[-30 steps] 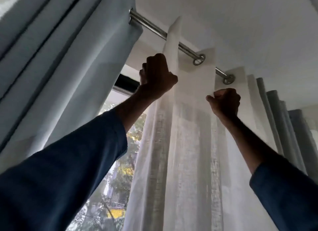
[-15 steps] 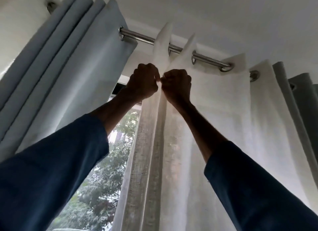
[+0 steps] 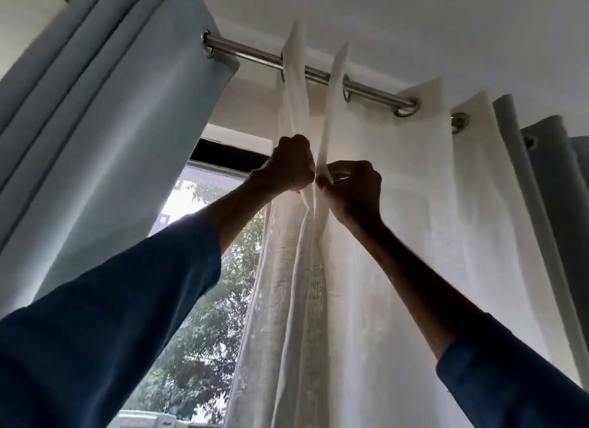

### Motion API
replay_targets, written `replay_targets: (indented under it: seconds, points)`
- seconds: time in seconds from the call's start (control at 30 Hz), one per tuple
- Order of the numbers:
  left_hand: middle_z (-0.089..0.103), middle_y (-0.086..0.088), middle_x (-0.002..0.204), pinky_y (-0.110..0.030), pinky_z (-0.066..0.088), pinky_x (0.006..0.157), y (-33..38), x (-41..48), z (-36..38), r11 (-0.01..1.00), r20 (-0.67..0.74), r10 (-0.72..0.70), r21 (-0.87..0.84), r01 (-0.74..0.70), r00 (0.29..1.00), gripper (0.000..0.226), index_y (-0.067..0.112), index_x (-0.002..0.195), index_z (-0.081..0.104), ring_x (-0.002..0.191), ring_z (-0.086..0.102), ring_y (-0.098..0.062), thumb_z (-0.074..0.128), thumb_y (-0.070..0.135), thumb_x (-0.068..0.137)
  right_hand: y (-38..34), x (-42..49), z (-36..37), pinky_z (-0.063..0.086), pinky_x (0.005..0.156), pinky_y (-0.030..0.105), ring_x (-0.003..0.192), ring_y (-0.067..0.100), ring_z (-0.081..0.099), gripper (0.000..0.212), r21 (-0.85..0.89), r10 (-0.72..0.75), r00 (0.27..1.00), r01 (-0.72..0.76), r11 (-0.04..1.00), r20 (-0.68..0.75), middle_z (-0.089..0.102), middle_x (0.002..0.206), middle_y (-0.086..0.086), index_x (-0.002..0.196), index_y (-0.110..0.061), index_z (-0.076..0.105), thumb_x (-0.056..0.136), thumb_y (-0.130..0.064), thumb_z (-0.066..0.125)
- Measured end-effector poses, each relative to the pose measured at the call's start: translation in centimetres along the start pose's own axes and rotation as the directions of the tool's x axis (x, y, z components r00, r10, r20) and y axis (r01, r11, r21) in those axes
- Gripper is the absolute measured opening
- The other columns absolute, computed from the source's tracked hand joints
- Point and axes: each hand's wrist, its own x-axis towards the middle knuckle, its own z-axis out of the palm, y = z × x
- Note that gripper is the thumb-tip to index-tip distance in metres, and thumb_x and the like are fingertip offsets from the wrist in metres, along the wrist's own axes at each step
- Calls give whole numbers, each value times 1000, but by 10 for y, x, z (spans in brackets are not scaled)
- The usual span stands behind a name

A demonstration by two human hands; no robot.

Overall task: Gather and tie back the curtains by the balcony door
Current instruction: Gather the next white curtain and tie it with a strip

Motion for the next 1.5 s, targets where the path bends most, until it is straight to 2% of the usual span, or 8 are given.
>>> replay_targets:
  seconds: [0.4, 0.53, 0.73, 0.9, 1.0, 1.13, 1.37, 1.5]
  points:
    - [64, -20, 73, -51, 62, 66, 8, -49, 9, 821, 112, -282, -486, 300, 953, 27, -10, 81, 60, 72, 71, -36, 49, 14, 88, 8, -56, -1, 56, 73, 28, 81, 13, 67, 20, -256, -314, 921, 370, 893, 232, 69, 95, -2, 108, -20, 75, 88, -18, 71]
    - [53, -15, 62, -28, 48, 55, 8, -36, 15, 937, -27, -245, -262, 229, 969, 47, 5, 61, 47, 67, 64, -31, 70, 41, 82, 2, -63, -17, 55, 79, 25, 78, 3, 66, 19, -91, -361, 884, 402, 911, 297, 72, 90, -10, 106, -21, 77, 93, -26, 65]
    - [59, -26, 103, -32, 39, 66, -5, -31, 32, 993, -87, -109, -41, 106, 990, 27, 9, 77, 36, 98, 60, -46, 62, 17, 82, 52, -34, -63, 57, 77, 34, 82, 11, 68, 11, -268, -233, 972, 229, 936, 20, 70, 86, -8, 88, -22, 74, 87, -32, 68]
    - [53, -23, 89, -32, 38, 66, -10, -32, 30, 997, -87, -83, -11, 83, 993, 36, 11, 64, 28, 95, 60, -47, 60, 14, 83, 95, 8, -107, 41, 105, 44, 131, 35, 46, 81, -472, 183, 969, -241, 848, -165, 52, 136, 17, 134, -3, 54, 80, -61, 74]
    - [45, -15, 83, -33, 38, 66, -8, -32, 27, 997, -88, -73, -19, 71, 993, 41, 17, 62, 26, 95, 60, -45, 61, 15, 82, 104, 21, -117, 51, 86, 39, 110, 33, 62, 65, -376, 367, 923, -384, 844, -118, 67, 105, 14, 102, -7, 67, 72, -64, 80]
    - [41, -8, 72, -33, 36, 64, -7, -37, 27, 998, -92, -60, -21, 59, 994, 43, 19, 60, 25, 89, 60, -43, 60, 15, 84, 108, 16, -108, 34, 56, 25, 70, 34, 66, 41, -468, 310, 947, -314, 826, -86, 49, 56, 9, 57, -5, 46, 76, -29, 74]
    - [57, -25, 114, -34, 44, 78, -29, -34, 30, 999, -42, -33, -1, 33, 999, 16, 6, 91, 50, 106, 57, -41, 57, 21, 93, 31, 18, -37, 46, 71, 35, 86, 37, 67, 30, -499, -22, 994, 74, 864, 109, 68, 82, 15, 60, -14, 51, 84, -26, 64]
    - [57, -20, 84, -28, 31, 63, -34, -34, 30, 997, -23, 61, 55, -60, 998, 18, 7, 75, 46, 86, 61, -47, 44, 23, 84, -35, 16, 9, 33, 58, 29, 59, 28, 54, 41, -372, -203, 966, 250, 894, 159, 48, 51, 1, 54, -13, 33, 82, -23, 61]
